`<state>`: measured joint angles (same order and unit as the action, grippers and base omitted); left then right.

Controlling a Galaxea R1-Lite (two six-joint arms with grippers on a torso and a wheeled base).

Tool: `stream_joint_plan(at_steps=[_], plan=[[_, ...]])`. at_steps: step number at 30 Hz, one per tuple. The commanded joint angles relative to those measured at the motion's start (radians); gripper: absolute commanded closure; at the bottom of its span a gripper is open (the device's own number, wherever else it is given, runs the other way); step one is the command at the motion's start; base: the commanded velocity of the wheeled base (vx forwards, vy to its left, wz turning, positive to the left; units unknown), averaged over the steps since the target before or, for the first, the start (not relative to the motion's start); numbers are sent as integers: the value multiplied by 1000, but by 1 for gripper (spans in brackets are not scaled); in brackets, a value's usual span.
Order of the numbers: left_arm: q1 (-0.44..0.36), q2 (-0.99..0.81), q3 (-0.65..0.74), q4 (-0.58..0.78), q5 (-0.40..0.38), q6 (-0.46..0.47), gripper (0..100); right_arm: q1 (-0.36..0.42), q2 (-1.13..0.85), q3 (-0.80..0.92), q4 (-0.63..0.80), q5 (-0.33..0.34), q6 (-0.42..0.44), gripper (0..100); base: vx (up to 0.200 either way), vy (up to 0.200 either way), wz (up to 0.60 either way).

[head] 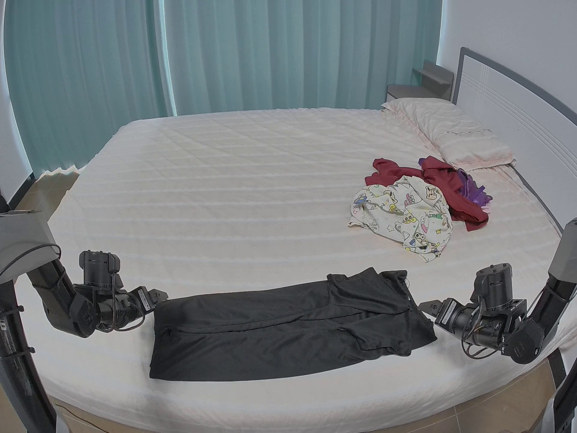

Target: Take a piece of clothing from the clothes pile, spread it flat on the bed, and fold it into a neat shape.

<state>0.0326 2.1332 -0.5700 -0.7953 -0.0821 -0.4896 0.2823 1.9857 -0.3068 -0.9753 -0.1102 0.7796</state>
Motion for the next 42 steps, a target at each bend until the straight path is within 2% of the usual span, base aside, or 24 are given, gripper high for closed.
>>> stream_joint_plan(at_steps=[1, 5, 8, 17, 22, 27, 31, 34, 42], plan=[[-8, -1, -27, 5, -1, 3, 0, 8, 16, -2, 0, 0, 0, 0, 0, 0, 0], [-26, -9, -42, 62, -5, 19, 0, 8, 19, -3, 0, 1, 0, 0, 0, 0, 0], [-20, 8, -41, 105, -7, 103, 0, 14, 19, -5, 0, 0, 0, 0, 0, 0, 0], [6, 128, -1, 71, -25, 249, 0, 23, 21, 0, 0, 1, 3, 0, 0, 0, 0], [9, 172, 29, -35, -105, 253, 0, 34, 18, 3, 0, 1, 3, 0, 0, 0, 0], [17, 188, 30, -65, -153, 255, 0, 34, 19, 3, 0, 1, 4, 0, 0, 0, 0], [18, 188, 29, -65, -154, 258, 0, 35, 19, 5, 0, 1, 6, 0, 0, 0, 0], [18, 214, 29, -85, -151, 293, 0, 43, 18, 3, 0, 0, 21, 0, 0, 0, 0], [3, 232, 47, -171, -148, 287, 0, 31, 36, 5, -2, 3, 24, 0, 0, 0, 0]])
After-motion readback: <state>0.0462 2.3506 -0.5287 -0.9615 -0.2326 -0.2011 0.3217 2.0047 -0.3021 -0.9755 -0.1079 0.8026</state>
